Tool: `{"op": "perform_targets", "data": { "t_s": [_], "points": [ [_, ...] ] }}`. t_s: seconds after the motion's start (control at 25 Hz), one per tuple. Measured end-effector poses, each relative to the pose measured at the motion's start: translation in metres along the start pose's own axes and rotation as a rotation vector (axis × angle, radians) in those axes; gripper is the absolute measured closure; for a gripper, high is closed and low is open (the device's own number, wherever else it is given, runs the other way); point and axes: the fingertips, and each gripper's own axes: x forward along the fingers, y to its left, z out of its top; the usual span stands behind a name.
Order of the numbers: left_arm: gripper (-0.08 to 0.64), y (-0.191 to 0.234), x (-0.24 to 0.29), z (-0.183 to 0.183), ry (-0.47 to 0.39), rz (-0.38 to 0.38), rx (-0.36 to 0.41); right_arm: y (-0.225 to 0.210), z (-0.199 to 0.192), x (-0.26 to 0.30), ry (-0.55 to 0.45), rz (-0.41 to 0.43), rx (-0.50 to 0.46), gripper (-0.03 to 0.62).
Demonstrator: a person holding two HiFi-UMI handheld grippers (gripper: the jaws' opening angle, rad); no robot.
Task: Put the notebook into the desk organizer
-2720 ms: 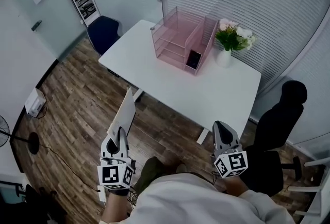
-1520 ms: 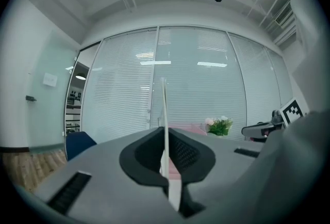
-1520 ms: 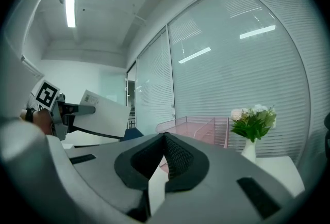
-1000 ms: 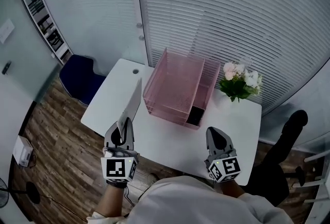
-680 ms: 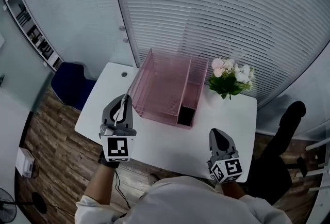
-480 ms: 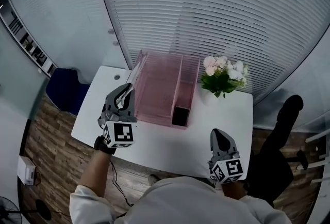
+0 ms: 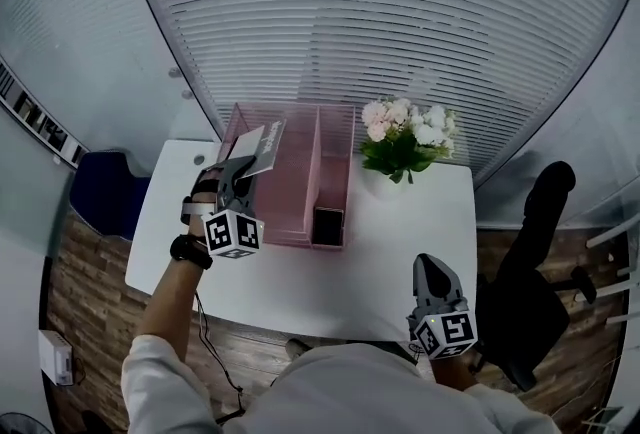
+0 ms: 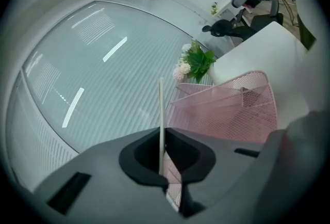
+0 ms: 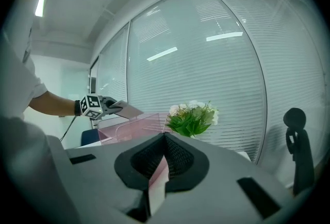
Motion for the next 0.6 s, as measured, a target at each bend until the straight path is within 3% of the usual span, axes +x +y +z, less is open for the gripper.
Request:
{"op": "perform_targets", "data": {
  "t_s": [0.32,0.6],
  "points": [
    [0.543,-0.037,0.027,0.004,0.001,-0.153,0.167,-0.014,0.001,-0.005,-0.001,-0.032,0.009,0.579],
    [0.535,-0.066,0.037,-0.009,0.072,-0.341,0.186,-0.025,-0.001,-0.007,-0.001,-0.051,0.015,0.579]
  ]
}}
